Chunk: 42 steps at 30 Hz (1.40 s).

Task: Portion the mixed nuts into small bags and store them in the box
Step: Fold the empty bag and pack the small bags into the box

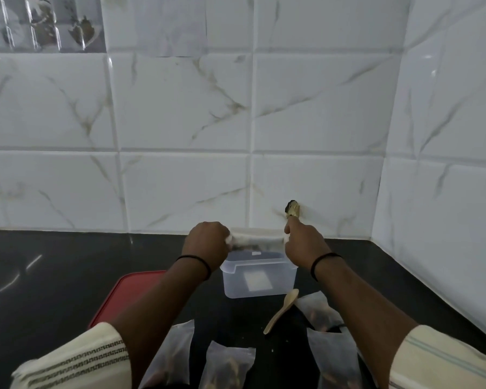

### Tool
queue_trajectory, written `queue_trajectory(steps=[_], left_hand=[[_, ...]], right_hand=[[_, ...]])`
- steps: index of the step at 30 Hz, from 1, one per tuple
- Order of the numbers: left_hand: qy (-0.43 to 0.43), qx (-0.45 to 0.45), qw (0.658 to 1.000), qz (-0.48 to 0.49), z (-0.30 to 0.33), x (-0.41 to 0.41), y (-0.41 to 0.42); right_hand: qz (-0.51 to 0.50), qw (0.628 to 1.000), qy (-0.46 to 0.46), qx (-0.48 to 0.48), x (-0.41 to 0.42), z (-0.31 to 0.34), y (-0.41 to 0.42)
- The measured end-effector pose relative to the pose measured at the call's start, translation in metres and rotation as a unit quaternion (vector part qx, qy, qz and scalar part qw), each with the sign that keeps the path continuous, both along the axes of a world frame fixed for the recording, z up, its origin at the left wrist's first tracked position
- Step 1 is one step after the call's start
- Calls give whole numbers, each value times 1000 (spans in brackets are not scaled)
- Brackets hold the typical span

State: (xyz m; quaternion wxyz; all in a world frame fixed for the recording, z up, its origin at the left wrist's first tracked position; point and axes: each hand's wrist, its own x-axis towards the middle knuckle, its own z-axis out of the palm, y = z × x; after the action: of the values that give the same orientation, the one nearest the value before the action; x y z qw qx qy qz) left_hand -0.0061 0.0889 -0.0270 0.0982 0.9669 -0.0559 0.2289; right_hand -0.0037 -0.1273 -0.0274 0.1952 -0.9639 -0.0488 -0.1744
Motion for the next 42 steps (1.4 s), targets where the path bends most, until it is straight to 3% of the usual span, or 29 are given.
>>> queue_trajectory(steps=[8,12,19,26,31,35,38,42], left_hand=[[-48,205,978,14,-9,21,-12],[-3,271,963,6,-12,37,-18],[169,287,943,-19,1,51,-29],[148,312,939,5,1,58,-30],[195,273,942,23,0,56,-30],[304,294,906,-7,12,48,-35],[316,309,896,-27,14,47,-38],[311,270,911,26,5,53,-33]], right_hand=[[3,993,-16,-113,26,-7,1],[4,980,-39,-196,36,-15,5],[43,976,42,-208,55,-11,11],[91,945,150,-275,52,2,19],[110,936,232,-240,43,3,24],[100,933,305,-165,33,10,23],[100,936,332,-64,26,11,22],[92,939,327,-43,21,12,24]])
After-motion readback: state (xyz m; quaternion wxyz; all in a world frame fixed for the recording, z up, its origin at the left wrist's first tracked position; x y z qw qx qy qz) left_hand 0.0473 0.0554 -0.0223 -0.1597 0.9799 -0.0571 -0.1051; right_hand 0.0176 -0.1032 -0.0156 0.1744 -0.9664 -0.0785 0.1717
